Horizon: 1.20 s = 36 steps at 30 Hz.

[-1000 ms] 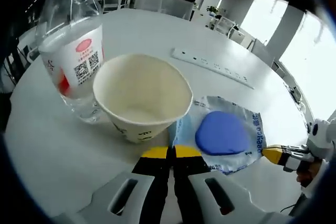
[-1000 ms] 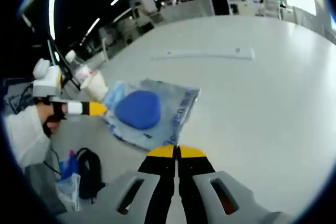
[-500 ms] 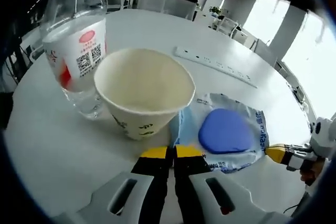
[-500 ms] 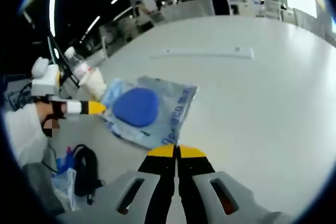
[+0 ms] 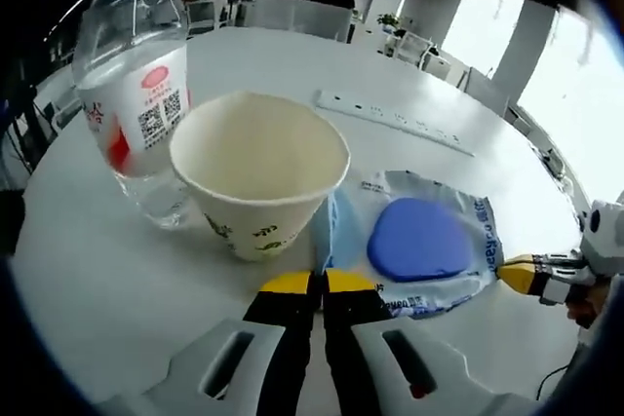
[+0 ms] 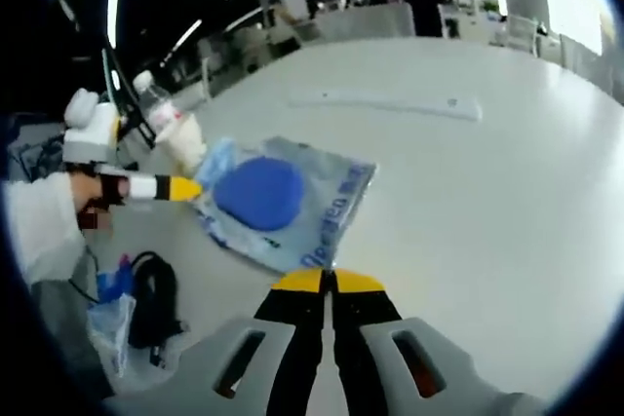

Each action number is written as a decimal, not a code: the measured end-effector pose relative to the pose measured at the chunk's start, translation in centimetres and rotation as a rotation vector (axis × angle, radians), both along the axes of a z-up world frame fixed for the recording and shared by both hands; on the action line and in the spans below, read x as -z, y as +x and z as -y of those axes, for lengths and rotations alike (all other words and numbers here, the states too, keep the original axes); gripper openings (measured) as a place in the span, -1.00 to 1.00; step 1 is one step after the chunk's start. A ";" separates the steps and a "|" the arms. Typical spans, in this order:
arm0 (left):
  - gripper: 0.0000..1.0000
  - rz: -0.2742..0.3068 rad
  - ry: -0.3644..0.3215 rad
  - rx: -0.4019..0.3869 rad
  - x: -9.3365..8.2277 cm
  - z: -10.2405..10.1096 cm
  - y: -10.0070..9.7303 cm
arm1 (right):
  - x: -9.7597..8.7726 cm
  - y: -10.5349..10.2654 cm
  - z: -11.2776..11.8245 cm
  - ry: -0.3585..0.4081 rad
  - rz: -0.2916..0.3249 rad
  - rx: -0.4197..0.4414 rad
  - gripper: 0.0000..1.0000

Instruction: Arrange the tabletop items into an orderly group along one side of the table until the central work area is clear of visible clutter.

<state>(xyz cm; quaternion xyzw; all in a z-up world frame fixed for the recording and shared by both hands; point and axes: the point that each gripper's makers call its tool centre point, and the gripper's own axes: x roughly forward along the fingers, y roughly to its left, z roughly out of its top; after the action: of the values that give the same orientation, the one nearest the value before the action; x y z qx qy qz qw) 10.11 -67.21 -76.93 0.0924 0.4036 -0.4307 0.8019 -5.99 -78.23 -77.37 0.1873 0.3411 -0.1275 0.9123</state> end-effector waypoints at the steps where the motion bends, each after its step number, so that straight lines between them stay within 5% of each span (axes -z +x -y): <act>1: -1.00 -0.003 -0.002 -0.006 0.0 -0.1 0.0 | -0.3 -0.2 0.1 0.010 -0.002 0.008 -0.98; 3: -1.00 0.001 -0.004 -0.004 0.0 -0.1 0.0 | -0.9 -0.5 0.2 -0.002 0.001 0.021 -0.95; 5: -1.00 0.045 0.010 0.041 -0.1 0.0 0.0 | -3.0 -0.2 0.0 -0.070 0.082 -0.005 -0.87; 8: -1.00 0.040 0.012 0.038 -0.1 -0.1 -0.1 | -4.5 -1.0 -1.4 -0.039 0.135 -0.028 -0.75; 15: -1.00 0.101 0.036 0.099 -0.1 -0.1 -0.2 | -7.2 -7.2 -2.5 0.038 0.225 0.124 -0.70; 20: -0.99 0.077 0.020 0.058 -0.2 -0.2 -0.1 | -6.8 -12.0 -2.7 0.078 0.207 0.228 -0.71; 23: -0.94 -0.023 -0.003 -0.005 -0.3 -0.4 -0.2 | -7.6 -13.4 -1.9 0.074 0.222 0.271 -0.70; 29: -0.45 -0.062 0.000 -0.042 -0.9 -1.9 -0.4 | -9.5 -14.7 -0.5 0.048 0.282 0.355 -0.71; 32: -0.43 -0.064 -0.026 -0.045 -1.7 -2.9 -1.3 | -9.8 -14.7 -0.5 0.054 0.297 0.370 -0.70; 36: -0.13 -0.098 -0.187 -0.121 -4.5 -3.4 -1.5 | -10.6 -14.5 -1.0 0.055 0.329 0.363 -0.69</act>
<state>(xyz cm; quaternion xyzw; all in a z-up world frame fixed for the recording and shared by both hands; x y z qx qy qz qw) 8.65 -63.82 -72.41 -0.0284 0.4053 -0.4213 0.8108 -20.51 -77.19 -66.78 0.2885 0.1520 -0.2477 0.9123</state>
